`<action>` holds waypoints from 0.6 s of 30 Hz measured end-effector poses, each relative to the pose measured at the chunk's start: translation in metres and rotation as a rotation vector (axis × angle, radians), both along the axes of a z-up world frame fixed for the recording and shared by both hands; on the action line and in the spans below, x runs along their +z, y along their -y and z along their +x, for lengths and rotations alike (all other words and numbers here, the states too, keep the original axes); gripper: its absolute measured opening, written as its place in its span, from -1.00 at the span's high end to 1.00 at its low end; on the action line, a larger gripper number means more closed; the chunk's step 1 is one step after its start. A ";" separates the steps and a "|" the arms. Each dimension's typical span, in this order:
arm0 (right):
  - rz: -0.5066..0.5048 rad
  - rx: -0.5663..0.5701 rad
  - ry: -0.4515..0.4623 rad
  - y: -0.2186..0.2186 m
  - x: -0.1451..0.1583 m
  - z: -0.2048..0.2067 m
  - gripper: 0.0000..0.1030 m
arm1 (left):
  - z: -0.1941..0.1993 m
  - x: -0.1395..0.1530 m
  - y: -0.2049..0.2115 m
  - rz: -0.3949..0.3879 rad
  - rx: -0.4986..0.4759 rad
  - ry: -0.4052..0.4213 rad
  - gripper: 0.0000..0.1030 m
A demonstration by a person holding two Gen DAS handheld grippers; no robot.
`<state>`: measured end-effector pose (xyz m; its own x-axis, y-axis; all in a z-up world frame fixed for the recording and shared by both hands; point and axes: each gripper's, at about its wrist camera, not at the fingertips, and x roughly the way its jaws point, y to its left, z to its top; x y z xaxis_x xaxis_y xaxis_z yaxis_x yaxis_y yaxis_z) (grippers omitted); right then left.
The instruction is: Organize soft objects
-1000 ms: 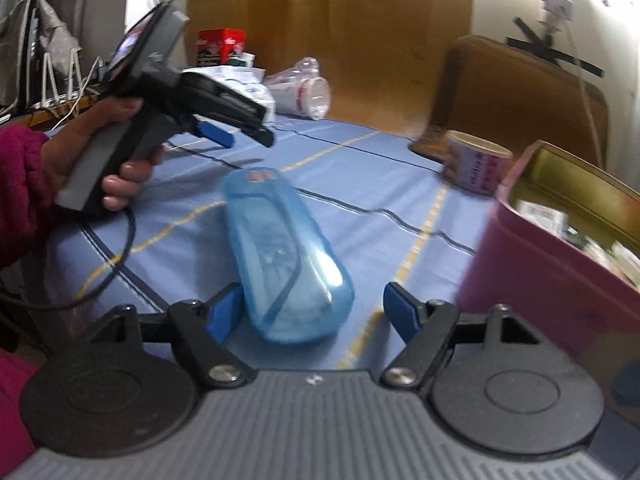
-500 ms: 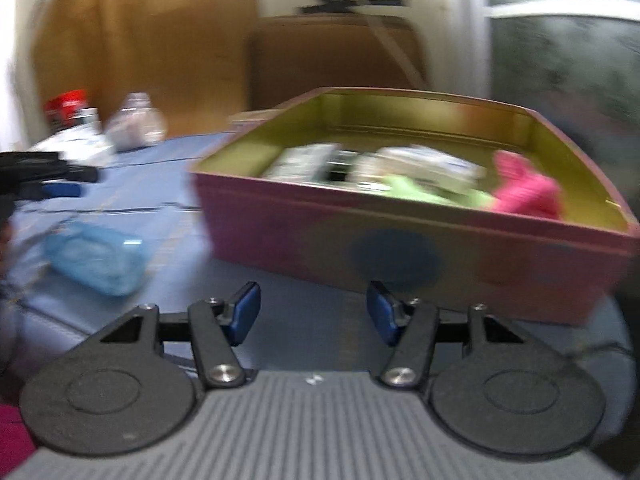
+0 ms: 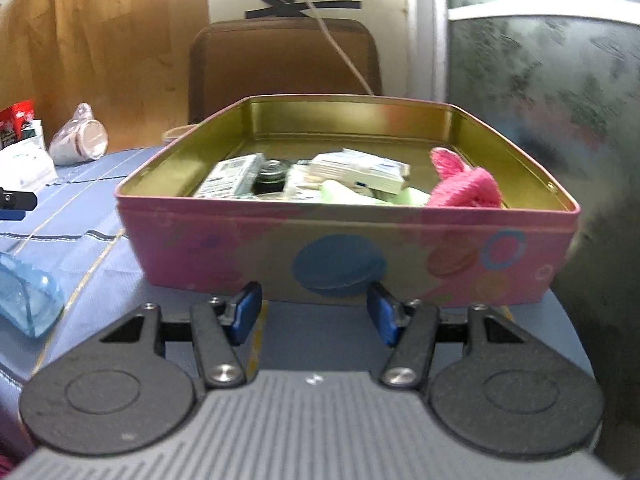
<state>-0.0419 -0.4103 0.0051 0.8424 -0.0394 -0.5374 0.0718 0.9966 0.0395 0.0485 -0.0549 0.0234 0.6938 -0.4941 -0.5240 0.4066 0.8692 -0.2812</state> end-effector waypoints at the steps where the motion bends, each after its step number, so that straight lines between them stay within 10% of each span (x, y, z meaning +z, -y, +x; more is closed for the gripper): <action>1: 0.000 0.008 0.003 0.004 0.000 0.005 -0.19 | 0.000 0.000 0.000 0.000 0.002 -0.001 -0.46; 11: 0.026 0.039 0.033 -0.009 -0.001 0.033 -0.19 | -0.011 0.008 -0.012 -0.009 0.001 0.017 -0.46; 18: 0.131 0.392 0.110 -0.059 0.013 -0.025 -0.30 | -0.025 0.005 -0.034 -0.072 -0.052 -0.045 -0.46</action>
